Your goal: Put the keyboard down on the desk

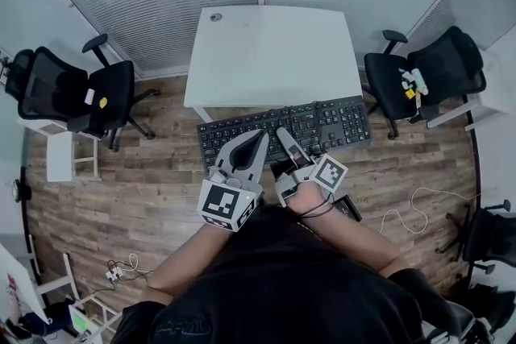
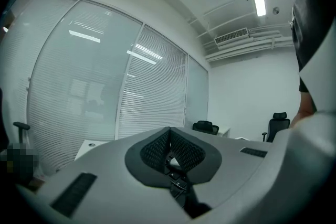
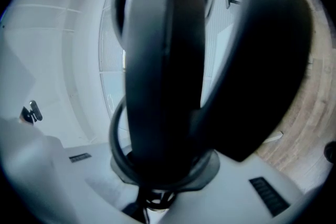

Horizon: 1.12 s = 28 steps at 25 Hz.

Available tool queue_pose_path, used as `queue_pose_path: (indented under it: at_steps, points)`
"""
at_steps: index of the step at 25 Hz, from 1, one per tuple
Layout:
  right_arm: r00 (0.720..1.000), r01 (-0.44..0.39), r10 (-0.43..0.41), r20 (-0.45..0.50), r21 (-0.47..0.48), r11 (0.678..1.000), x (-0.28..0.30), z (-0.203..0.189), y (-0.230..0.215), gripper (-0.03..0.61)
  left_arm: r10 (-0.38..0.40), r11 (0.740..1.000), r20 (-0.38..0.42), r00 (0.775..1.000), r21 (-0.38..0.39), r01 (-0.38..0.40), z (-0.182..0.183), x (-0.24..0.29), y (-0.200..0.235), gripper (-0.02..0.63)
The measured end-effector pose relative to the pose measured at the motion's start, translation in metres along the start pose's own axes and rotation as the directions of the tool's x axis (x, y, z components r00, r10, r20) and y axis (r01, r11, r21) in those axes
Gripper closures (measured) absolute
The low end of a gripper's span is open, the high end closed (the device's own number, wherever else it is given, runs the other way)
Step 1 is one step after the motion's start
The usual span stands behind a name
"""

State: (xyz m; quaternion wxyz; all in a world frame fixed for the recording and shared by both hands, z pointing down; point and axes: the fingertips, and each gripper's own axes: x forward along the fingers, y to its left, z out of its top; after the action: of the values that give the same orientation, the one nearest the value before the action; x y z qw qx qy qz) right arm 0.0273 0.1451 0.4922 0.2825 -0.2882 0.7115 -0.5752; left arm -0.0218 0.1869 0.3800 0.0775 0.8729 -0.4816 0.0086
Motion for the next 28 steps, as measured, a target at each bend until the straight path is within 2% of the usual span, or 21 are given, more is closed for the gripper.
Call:
queue_pose_path:
  at_steps: [9, 17, 20, 28]
  points:
    - [0.999, 0.017, -0.017, -0.039, -0.006, 1.000, 0.026, -0.022, -0.005, 0.483, 0.022, 0.999, -0.007, 1.000, -0.025, -0.023, -0.006, -0.013, 0.030, 0.597]
    - [0.997, 0.028, -0.027, -0.066, 0.014, 0.999, 0.048, -0.022, -0.016, 0.483, 0.055, 0.997, -0.010, 0.998, -0.048, -0.055, -0.007, -0.008, 0.050, 0.598]
    - [0.997, 0.024, -0.023, -0.071, 0.015, 1.000, 0.056, -0.016, -0.019, 0.483, 0.060, 0.995, -0.007, 0.998, -0.084, -0.060, -0.007, 0.000, 0.058, 0.598]
    - [0.998, 0.020, -0.016, -0.063, 0.065, 0.998, 0.080, 0.021, -0.036, 0.483, 0.065, 0.995, -0.020, 0.998, -0.073, -0.066, -0.007, 0.044, 0.070, 0.598]
